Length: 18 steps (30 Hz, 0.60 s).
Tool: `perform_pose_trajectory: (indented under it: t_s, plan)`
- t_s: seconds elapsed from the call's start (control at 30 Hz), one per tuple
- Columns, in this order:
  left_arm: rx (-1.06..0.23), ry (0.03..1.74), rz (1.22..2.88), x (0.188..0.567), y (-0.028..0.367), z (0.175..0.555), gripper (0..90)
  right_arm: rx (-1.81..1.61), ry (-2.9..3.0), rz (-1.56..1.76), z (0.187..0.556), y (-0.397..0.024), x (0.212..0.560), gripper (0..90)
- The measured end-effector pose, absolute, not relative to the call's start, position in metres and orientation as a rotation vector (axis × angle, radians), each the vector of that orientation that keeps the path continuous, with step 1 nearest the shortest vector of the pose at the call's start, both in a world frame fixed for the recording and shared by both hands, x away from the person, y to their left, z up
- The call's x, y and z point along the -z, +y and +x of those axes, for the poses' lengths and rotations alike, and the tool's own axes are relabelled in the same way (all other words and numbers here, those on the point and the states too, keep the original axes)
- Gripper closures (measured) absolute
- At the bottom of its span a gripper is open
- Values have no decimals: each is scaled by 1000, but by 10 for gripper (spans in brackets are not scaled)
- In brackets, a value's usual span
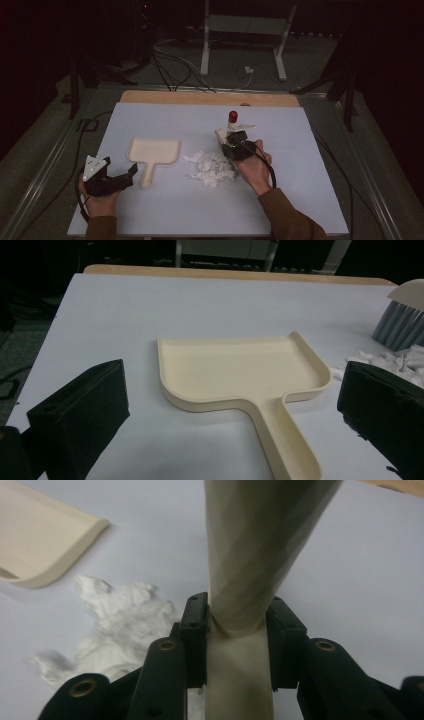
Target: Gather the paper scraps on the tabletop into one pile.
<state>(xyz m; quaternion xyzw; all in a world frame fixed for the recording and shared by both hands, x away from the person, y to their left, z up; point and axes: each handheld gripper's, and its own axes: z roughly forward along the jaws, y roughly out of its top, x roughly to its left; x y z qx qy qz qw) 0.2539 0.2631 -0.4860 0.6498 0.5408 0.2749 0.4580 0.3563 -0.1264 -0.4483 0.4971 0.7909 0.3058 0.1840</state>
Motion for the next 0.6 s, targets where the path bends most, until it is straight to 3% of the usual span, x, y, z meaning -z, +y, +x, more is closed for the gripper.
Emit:
perform_pose_trajectory:
  t_s: [0.6]
  plan:
    - [-677, 1333, 1592, 486, 265, 254, 8, -973, 2243, 1358, 358, -107, 449, 672]
